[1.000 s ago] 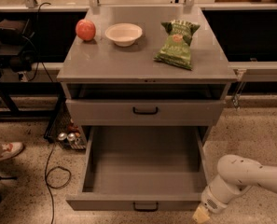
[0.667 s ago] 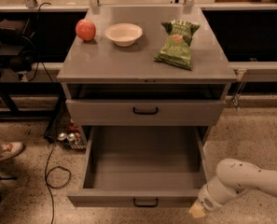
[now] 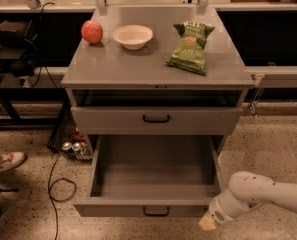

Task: Close middle drawer

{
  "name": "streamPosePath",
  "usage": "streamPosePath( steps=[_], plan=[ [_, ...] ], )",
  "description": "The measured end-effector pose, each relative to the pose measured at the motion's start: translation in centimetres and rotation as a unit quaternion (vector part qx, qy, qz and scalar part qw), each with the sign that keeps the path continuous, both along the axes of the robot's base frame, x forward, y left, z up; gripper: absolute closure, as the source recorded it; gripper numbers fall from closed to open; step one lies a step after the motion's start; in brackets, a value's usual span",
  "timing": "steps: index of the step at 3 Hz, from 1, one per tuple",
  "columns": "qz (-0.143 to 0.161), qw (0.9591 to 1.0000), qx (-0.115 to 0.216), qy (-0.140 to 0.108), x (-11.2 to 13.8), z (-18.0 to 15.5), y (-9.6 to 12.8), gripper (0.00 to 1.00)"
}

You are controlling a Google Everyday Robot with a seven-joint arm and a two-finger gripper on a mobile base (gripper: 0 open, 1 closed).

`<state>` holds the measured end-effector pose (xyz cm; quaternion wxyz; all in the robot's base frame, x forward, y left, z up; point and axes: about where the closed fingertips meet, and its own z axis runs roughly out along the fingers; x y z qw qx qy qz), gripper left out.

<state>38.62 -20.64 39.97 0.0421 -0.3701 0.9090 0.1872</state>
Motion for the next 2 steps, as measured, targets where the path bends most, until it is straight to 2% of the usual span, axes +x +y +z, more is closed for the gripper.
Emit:
streamPosePath(
  steps=[1, 2],
  plan=[
    [0.007, 0.9992, 0.016, -0.036, 3.30, -1.35, 1.74, 1.00],
    [0.007, 0.9992, 0.016, -0.036, 2.99, -1.35, 1.75, 1.00]
  ],
)
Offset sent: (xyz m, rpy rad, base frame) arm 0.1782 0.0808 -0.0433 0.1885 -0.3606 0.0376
